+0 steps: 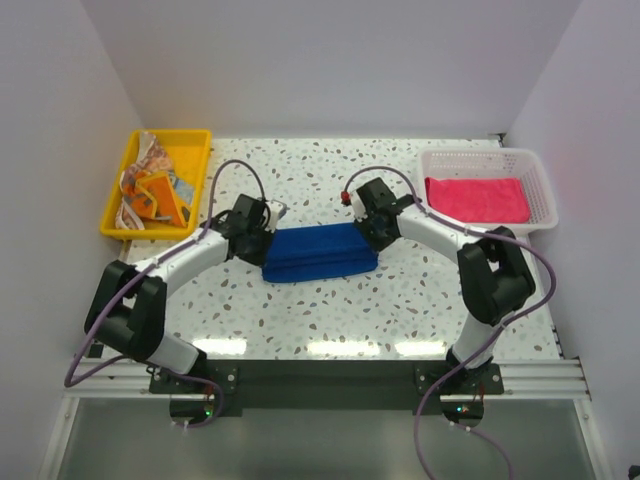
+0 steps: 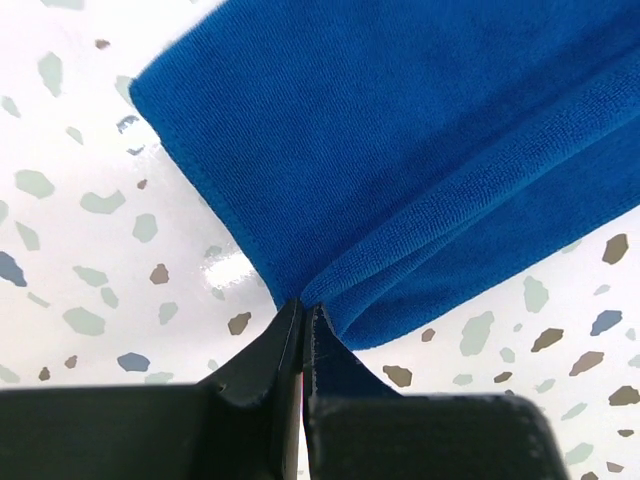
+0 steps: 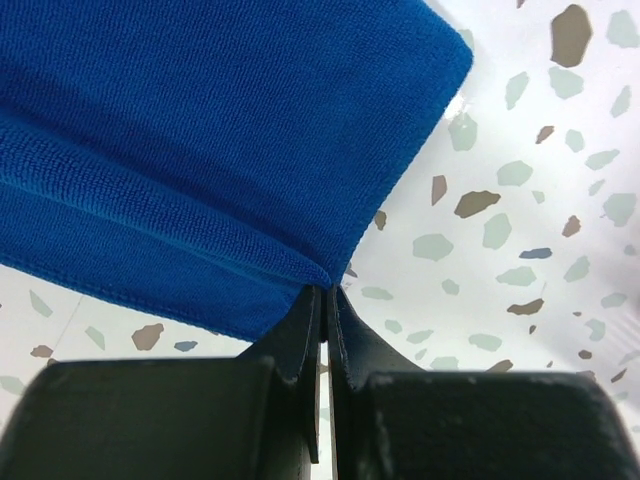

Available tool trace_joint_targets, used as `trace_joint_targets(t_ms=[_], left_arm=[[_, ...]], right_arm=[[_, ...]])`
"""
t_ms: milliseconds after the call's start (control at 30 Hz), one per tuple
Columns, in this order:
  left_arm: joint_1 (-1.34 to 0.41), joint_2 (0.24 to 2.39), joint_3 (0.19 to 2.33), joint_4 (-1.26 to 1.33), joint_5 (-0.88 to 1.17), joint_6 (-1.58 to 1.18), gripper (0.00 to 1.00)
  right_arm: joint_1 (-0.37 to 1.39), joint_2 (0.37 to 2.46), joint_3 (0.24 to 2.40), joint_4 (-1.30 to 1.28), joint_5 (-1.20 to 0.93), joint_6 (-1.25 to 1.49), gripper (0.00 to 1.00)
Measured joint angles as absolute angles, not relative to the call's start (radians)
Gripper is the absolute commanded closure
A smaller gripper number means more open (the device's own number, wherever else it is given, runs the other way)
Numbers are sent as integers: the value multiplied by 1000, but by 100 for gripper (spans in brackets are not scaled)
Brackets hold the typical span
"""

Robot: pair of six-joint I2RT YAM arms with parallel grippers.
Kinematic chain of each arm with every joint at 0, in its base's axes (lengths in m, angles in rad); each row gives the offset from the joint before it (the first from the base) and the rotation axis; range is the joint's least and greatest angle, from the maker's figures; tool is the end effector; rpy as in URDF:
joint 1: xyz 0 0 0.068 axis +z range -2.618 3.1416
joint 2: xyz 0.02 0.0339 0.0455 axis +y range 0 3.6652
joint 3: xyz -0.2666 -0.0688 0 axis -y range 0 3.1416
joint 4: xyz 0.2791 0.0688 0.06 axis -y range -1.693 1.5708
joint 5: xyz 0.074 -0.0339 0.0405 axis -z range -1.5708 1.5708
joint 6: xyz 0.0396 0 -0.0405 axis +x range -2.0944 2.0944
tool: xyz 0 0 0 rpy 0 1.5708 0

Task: Fold and stack the towels
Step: Fold the towel

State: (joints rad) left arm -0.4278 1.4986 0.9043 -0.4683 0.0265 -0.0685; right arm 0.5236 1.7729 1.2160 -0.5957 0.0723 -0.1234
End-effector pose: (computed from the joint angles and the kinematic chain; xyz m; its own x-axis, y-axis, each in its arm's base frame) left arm 0.2915 -0.1341 0.1736 -0.8222 0.2997 -0.4839 0.3710 0.9269 -0.0564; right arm 0.3377 0.1916 0.1744 -0.7271 -0.5616 -0.3949 -0.5671 0.8155 -0.1155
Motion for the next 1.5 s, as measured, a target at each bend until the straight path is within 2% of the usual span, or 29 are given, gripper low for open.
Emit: trace_joint_targets(t_ms=[367,533,633,700,733,767,833,867,967,1167,1300,1500], left_arm=[[-431,1459,918,-477,28,-72,96],[-437,1460,877,-475,42,-92,91],[-440,1468,864,-472,50,-102,84],[-441,1478,855,-468,56,-115,69],[-442,1483,850,-470,57,-121,62],[-445,1484,846,-471,57,-124,51],[-450,1480,843,-478,57,-136,42],[-453,1476,843,-483,57,-142,34],[-458,1430,844,-504,57,-164,28],[-459,1278,907,-561,56,-222,26],[-460,1243,964,-542,68,-279,36],[-474,1335,965,-449,82,-360,46]], right_arm=[[524,1693,1211,-595,88,-115,100],[530,1694,1169,-587,79,-101,100],[534,1700,1154,-586,75,-88,95],[535,1710,1154,-585,65,-81,89],[536,1714,1154,-586,62,-79,81],[537,1716,1153,-587,60,-73,77],[540,1715,1154,-591,58,-66,67],[543,1715,1157,-595,56,-62,65],[548,1706,1166,-620,41,-53,59],[556,1576,1177,-644,8,0,58],[556,1512,1190,-611,8,73,59],[556,1569,1161,-498,10,197,62]])
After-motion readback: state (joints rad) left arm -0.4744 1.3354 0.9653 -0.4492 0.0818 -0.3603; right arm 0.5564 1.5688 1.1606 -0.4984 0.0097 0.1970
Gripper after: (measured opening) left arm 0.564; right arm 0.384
